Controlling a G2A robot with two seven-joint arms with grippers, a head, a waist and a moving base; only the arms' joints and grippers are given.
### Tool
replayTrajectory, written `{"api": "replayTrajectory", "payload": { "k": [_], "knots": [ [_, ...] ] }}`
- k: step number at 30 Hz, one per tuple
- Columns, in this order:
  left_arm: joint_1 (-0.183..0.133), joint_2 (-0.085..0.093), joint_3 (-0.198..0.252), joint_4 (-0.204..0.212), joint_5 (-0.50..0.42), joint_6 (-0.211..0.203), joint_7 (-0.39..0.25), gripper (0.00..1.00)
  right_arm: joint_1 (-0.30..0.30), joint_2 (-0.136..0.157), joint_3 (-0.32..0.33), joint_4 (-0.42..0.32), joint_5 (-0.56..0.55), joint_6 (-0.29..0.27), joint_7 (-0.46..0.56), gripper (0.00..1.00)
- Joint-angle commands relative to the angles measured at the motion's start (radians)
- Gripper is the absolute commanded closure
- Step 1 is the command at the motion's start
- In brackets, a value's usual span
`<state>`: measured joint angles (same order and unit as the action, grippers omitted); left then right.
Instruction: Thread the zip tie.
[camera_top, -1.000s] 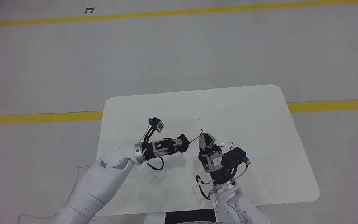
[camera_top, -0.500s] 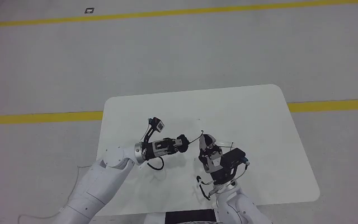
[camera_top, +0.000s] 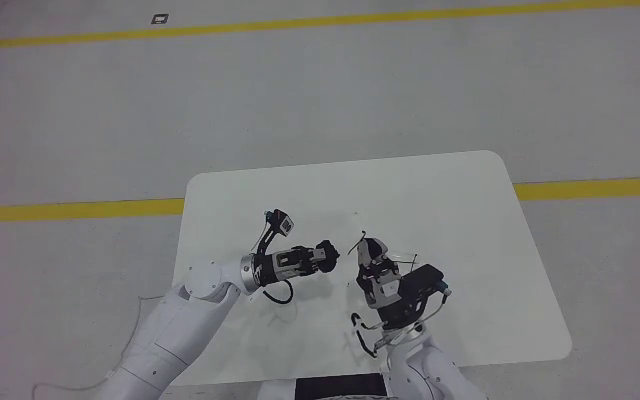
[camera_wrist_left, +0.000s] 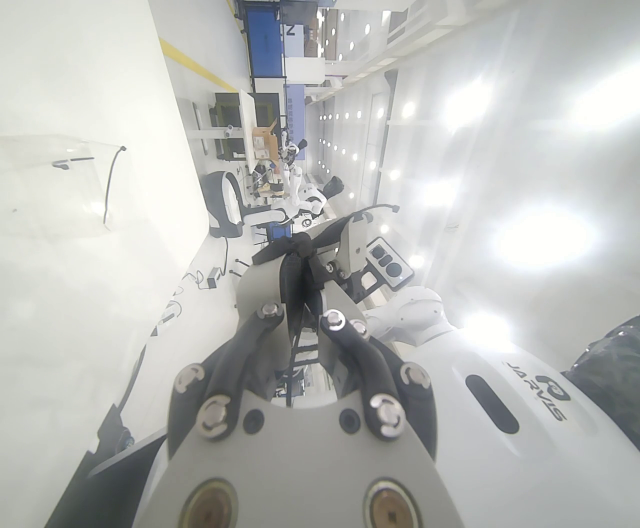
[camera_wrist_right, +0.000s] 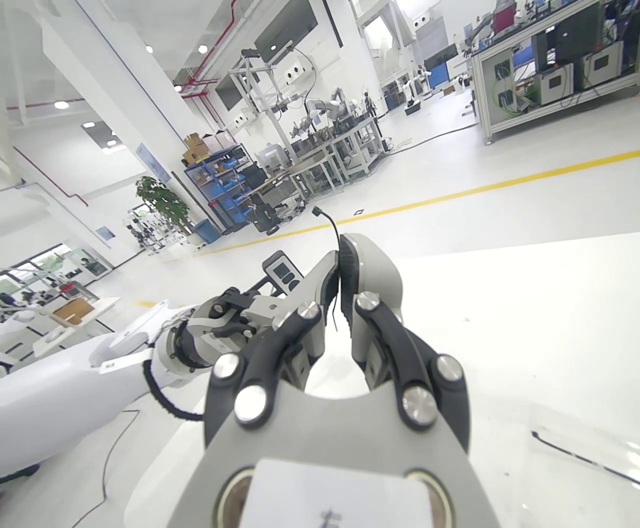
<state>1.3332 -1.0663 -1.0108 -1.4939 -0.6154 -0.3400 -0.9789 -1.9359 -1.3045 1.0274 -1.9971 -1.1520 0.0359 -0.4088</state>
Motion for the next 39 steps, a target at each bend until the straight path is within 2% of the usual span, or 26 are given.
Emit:
{"api": "replayTrajectory", "payload": {
  "k": [1, 14, 17, 22, 26, 30, 36, 37, 39],
  "knots": [
    [0.0, 0.0, 0.0, 0.0, 0.0, 0.0, 0.0, 1.0, -0.002, 0.0, -0.002, -0.005, 0.014, -0.008, 0.0, 1.0],
    [0.0, 0.0, 0.0, 0.0, 0.0, 0.0, 0.0, 1.0, 0.005, -0.001, -0.022, -0.002, 0.027, -0.016, 0.004, 1.0],
    [0.002, 0.0, 0.007, -0.003, 0.015, 0.014, 0.009, 1.0, 0.003, -0.001, -0.018, -0.006, 0.048, -0.017, 0.001, 1.0],
    [-0.006, 0.01, -0.014, 0.025, 0.026, 0.0, -0.066, 1.0, -0.006, 0.001, -0.003, -0.016, 0.068, -0.018, 0.003, 1.0],
    [-0.015, 0.021, -0.035, 0.051, 0.053, 0.0, -0.152, 1.0, -0.013, 0.003, 0.006, -0.023, 0.086, -0.023, 0.003, 1.0],
    [-0.017, 0.027, -0.062, 0.07, 0.034, 0.0, -0.213, 1.0, -0.015, 0.003, 0.009, -0.023, 0.102, -0.031, 0.006, 1.0],
    [-0.024, 0.028, -0.079, 0.091, 0.045, 0.0, -0.285, 1.0, -0.014, 0.003, 0.008, -0.026, 0.129, -0.039, 0.022, 1.0],
    [-0.026, 0.028, -0.076, 0.102, 0.048, 0.0, -0.3, 1.0, -0.014, 0.003, 0.008, -0.026, 0.129, -0.039, 0.022, 1.0],
    [-0.031, 0.027, -0.068, 0.099, 0.043, 0.0, -0.315, 1.0, -0.014, 0.003, 0.008, -0.026, 0.129, -0.039, 0.022, 1.0]
  ]
}}
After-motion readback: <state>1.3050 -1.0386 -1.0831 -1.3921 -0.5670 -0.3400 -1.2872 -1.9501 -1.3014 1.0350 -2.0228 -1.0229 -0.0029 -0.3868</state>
